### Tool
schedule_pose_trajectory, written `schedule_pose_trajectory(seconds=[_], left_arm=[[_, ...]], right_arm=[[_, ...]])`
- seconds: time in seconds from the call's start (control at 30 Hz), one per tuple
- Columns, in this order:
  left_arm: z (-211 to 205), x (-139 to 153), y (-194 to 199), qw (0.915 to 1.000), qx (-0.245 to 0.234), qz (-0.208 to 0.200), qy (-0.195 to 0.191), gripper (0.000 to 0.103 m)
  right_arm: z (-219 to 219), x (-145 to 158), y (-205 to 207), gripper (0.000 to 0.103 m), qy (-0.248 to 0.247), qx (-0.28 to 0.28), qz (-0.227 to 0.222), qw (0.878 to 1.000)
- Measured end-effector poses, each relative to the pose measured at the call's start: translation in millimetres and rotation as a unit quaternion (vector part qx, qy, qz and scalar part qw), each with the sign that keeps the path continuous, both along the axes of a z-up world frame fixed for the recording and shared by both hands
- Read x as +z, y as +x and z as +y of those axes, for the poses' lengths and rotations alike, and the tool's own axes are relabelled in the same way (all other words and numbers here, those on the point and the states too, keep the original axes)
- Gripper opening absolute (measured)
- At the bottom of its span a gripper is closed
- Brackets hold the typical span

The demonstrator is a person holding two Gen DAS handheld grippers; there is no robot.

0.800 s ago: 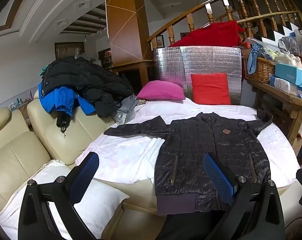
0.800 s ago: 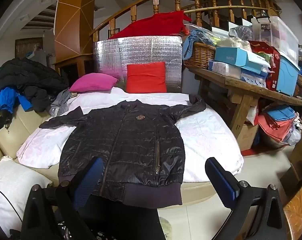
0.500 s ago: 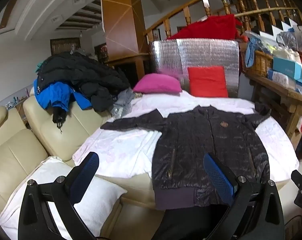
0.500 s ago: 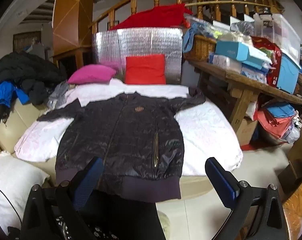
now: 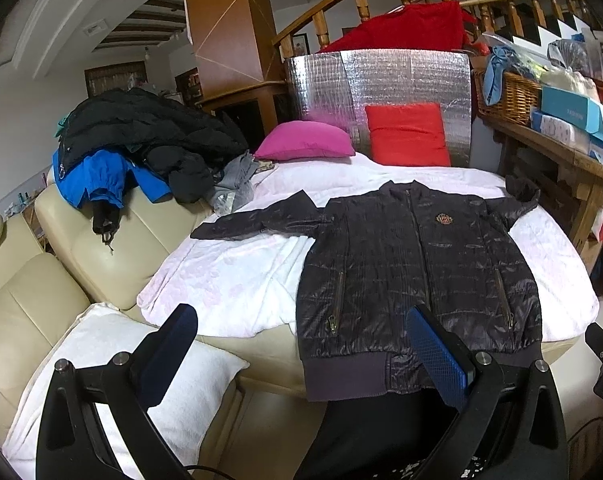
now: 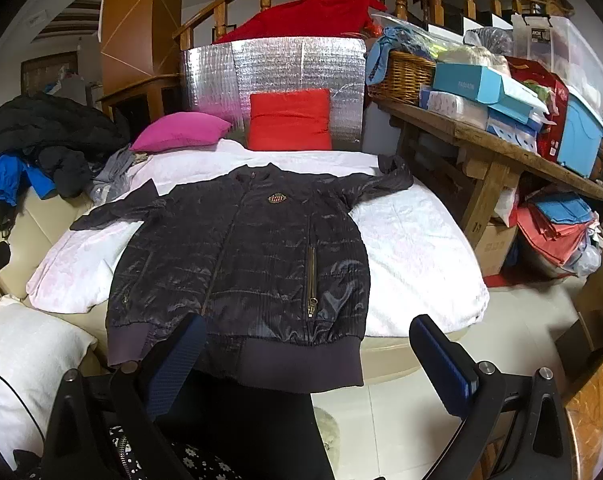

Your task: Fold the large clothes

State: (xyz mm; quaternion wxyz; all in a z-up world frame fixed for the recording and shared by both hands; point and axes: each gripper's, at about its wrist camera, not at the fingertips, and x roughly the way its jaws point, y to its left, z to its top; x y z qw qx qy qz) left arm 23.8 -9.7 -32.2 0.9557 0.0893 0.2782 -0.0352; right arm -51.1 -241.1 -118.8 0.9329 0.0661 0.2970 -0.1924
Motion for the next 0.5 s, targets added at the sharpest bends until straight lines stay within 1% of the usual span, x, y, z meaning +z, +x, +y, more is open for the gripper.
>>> schedule_pose_trajectory(seconds=[0.5], left_arm=[[-3.6,-4.5,4.3,0.9999,-0.003,0.012,0.008,0.103]], right_arm=[[-1.8,-7.9,4.6,0.103,0.008,0.003,0.015,1.0]])
